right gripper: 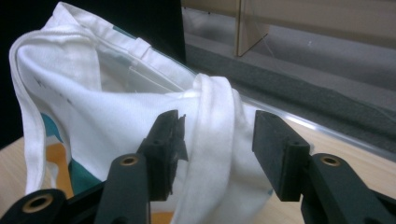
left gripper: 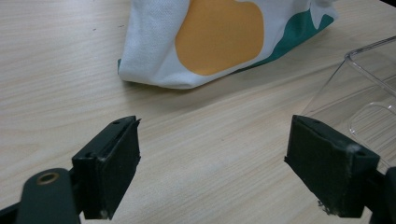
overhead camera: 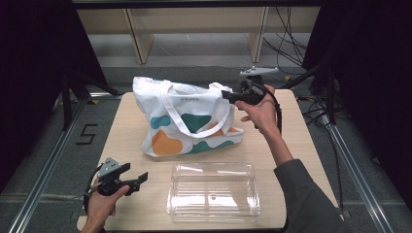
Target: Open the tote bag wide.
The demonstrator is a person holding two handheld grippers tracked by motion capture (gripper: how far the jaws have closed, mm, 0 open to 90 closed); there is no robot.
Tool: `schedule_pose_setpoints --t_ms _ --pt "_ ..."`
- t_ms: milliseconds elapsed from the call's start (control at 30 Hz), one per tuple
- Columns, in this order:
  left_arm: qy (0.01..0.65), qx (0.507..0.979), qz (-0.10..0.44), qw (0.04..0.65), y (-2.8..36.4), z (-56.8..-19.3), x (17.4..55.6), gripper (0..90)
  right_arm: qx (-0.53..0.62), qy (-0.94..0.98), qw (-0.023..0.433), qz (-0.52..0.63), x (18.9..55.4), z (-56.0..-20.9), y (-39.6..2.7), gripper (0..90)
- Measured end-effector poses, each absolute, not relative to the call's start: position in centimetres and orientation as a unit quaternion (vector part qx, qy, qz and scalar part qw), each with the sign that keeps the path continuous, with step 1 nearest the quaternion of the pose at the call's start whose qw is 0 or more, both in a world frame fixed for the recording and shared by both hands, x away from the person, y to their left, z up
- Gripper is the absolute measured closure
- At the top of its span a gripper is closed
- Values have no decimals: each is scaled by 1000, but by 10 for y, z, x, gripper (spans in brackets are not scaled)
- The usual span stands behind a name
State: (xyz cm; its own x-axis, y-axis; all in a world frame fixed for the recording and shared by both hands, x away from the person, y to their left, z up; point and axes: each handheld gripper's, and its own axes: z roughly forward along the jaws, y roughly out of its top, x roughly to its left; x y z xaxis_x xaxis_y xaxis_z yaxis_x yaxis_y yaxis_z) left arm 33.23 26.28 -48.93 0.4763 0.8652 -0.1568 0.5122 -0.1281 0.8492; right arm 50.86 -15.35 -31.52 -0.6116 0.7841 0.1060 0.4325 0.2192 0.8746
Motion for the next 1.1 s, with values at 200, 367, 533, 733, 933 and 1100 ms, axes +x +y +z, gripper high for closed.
schedule_pose_setpoints --t_ms 200,367,533,733,933,1100 --pt "474 728 189 458 262 -490 332 165 432 766 179 442 519 -317 -151 483" --pt "470 730 191 457 261 -490 333 166 415 779 189 430 526 -324 -149 703" --pt "470 729 191 460 262 -489 333 166 372 800 231 410 523 -320 -147 882" --pt "459 728 184 474 264 -486 333 257 324 803 266 424 496 -293 -150 885" --pt "449 719 183 498 259 -469 337 267 263 796 310 448 450 -265 -159 886" --pt "421 719 182 522 245 -443 344 251 237 801 303 459 423 -262 -165 886"
